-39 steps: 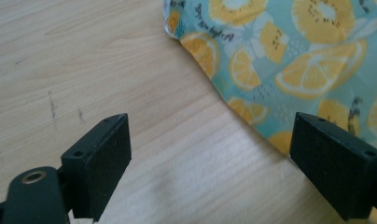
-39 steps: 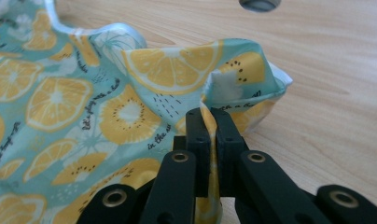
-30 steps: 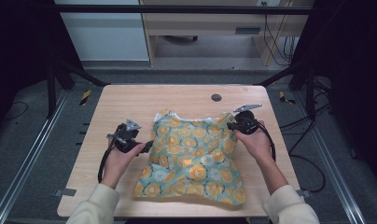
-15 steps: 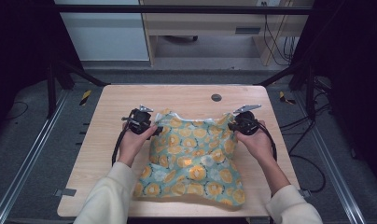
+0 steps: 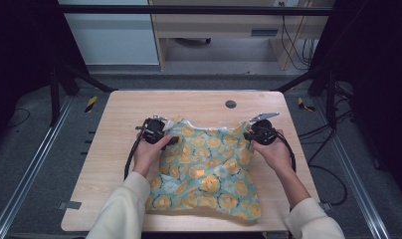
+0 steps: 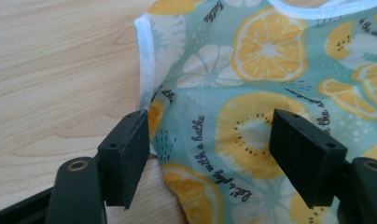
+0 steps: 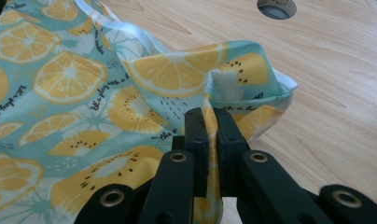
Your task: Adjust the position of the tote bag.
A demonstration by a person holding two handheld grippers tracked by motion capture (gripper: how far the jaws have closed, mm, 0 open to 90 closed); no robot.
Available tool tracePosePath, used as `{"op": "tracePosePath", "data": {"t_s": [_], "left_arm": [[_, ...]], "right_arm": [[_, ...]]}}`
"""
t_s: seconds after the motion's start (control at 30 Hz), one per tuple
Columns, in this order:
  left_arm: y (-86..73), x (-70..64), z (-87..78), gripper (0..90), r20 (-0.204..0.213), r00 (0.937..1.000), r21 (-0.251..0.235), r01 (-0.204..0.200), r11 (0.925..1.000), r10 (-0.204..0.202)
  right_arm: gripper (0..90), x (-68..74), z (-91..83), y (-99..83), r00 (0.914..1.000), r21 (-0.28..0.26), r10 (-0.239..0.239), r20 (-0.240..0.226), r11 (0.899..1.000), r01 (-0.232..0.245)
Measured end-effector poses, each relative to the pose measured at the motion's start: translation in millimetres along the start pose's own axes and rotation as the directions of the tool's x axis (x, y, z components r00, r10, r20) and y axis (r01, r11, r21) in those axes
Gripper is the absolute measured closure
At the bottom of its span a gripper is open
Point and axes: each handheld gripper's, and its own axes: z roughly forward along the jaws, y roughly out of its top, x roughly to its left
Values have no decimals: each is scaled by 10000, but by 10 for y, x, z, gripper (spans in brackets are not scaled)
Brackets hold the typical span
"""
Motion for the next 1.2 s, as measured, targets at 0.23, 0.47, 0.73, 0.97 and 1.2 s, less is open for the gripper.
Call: {"op": "tracePosePath", "data": {"t_s": [0.23, 0.47, 0.73, 0.97, 1.2], "left_arm": [[-14, -12, 48, 287, -125, 9999, 79, -118, 9999, 119], [-20, -55, 87, 333, -379, 9986, 250, -355, 9991, 364], [-29, -72, 98, 359, -609, 9971, 307, -435, 9986, 453], [-33, -82, 110, 369, -651, 9959, 410, -600, 9974, 626], [-38, -89, 127, 356, -687, 9955, 500, -622, 9968, 656]], "right_arm": [[858, 13, 3, 4, 9999, -29, -66, -98, 10000, 65], [858, -3, 11, -1, 10000, -19, -63, -45, 10000, 63], [858, -10, 10, -1, 10000, -18, -5, -29, 10000, 5], [858, -21, 14, -3, 10000, -50, 55, -63, 10000, -55], [857, -16, 15, -3, 9999, -53, -15, -135, 10000, 15]]}}
